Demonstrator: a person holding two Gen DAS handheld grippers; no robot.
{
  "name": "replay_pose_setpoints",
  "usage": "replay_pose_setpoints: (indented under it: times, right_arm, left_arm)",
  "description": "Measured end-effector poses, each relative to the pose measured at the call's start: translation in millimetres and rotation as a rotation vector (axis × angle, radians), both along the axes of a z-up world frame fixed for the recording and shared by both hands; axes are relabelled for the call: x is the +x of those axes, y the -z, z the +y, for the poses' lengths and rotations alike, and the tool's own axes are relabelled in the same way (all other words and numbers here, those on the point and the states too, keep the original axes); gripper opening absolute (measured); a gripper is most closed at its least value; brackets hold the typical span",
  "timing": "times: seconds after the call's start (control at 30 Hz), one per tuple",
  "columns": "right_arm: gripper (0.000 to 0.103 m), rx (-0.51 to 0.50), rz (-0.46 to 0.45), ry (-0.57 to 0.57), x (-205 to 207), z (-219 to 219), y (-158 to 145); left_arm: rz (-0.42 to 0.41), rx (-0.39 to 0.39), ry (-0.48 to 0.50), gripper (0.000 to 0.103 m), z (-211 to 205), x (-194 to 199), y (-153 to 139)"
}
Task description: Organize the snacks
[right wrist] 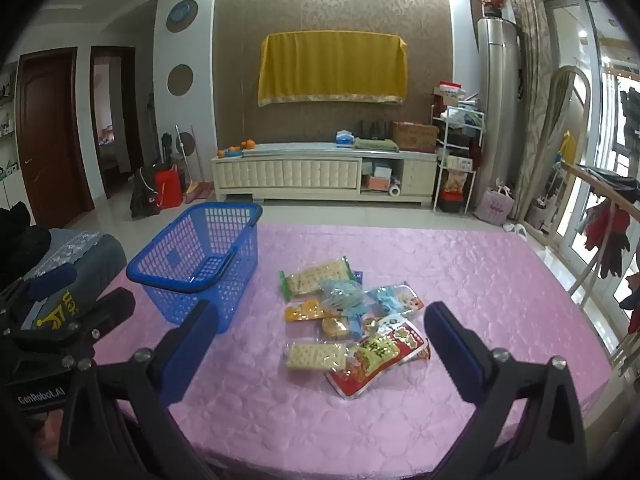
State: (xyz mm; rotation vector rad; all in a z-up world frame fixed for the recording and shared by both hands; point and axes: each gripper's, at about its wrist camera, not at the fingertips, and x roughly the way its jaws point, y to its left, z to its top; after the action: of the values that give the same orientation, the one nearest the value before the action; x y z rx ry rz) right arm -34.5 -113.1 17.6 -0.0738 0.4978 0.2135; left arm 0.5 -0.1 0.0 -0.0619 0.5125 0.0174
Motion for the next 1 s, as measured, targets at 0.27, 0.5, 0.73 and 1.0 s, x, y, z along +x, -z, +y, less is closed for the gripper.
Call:
replay_pose_setpoints:
  times: [0.27,0.5,0.73,1.0]
  right_arm:
    - [0.103,0.009,-0.002,-0.002,-2,0,4]
    - [0.103,0.018,0.012,-0.013,2,-2,5]
    - [0.103,0.017,0.018,-0.020,0,-1,1]
    - [0.103,0.021,0.028,-0.023,1,-1,2]
  left_arm:
    - [-0.002,-0.001,0.002,0.103,-7,-1,-1]
    - [-0.007,-0.011,0.004,0.103,-6,-2,0]
    - [-0.003,-0.031,0.004,0.103,0,-2,0]
    - [-0.003,-0.032,0.004,0.103,1,-2,0]
